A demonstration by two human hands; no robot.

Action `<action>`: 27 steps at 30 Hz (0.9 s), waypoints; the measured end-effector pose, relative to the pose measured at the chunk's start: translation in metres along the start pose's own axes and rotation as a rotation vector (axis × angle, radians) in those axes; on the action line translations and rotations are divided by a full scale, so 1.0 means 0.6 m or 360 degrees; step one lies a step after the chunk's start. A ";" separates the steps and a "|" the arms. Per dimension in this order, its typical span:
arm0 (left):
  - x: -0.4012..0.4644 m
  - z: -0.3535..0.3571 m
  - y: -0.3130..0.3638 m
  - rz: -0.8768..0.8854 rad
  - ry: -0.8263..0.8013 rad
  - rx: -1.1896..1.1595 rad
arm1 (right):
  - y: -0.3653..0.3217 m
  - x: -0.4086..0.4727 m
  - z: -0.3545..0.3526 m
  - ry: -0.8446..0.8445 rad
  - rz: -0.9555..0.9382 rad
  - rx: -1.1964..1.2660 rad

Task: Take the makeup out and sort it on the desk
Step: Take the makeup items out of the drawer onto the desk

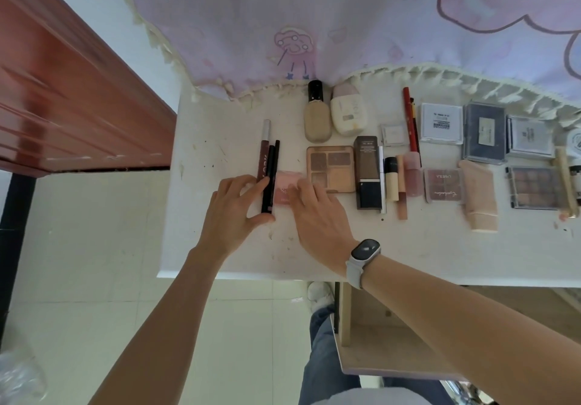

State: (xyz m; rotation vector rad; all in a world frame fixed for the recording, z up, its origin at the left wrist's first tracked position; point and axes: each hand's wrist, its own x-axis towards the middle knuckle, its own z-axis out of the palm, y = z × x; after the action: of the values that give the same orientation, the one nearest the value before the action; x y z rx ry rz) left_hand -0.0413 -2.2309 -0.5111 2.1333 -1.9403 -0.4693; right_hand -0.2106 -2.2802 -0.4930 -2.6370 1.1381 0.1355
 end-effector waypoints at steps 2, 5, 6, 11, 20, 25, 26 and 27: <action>0.009 0.002 0.003 -0.0020 0.0015 -0.0005 | 0.005 0.011 -0.004 0.0024 -0.0036 -0.0102; 0.019 0.001 0.010 -0.0085 0.0024 0.0004 | 0.015 0.026 -0.009 0.0029 -0.0062 -0.0137; 0.020 0.001 0.014 -0.0112 0.0021 0.0003 | 0.019 0.029 -0.011 0.0034 -0.0067 -0.0132; -0.002 0.006 0.057 -0.0414 0.0071 -0.0187 | 0.039 -0.005 -0.024 0.0113 -0.0103 0.0228; -0.106 0.078 0.325 -0.0121 0.0040 -0.0617 | 0.163 -0.270 -0.005 0.0328 0.0385 0.0634; -0.112 0.164 0.457 0.0261 -0.0550 -0.0547 | 0.275 -0.436 0.042 0.0163 0.0954 0.0768; -0.110 0.184 0.479 0.0292 -0.0653 -0.0530 | 0.301 -0.465 0.053 0.0091 0.1062 0.0772; -0.108 0.206 0.501 0.0315 -0.0729 -0.0522 | 0.326 -0.489 0.062 0.0025 0.1139 0.0775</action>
State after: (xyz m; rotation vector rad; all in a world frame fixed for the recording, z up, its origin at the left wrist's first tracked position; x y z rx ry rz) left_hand -0.3701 -2.1917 -0.5083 1.7125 -2.0852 -1.2268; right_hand -0.5537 -2.1929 -0.5135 -1.7337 1.7995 -0.0290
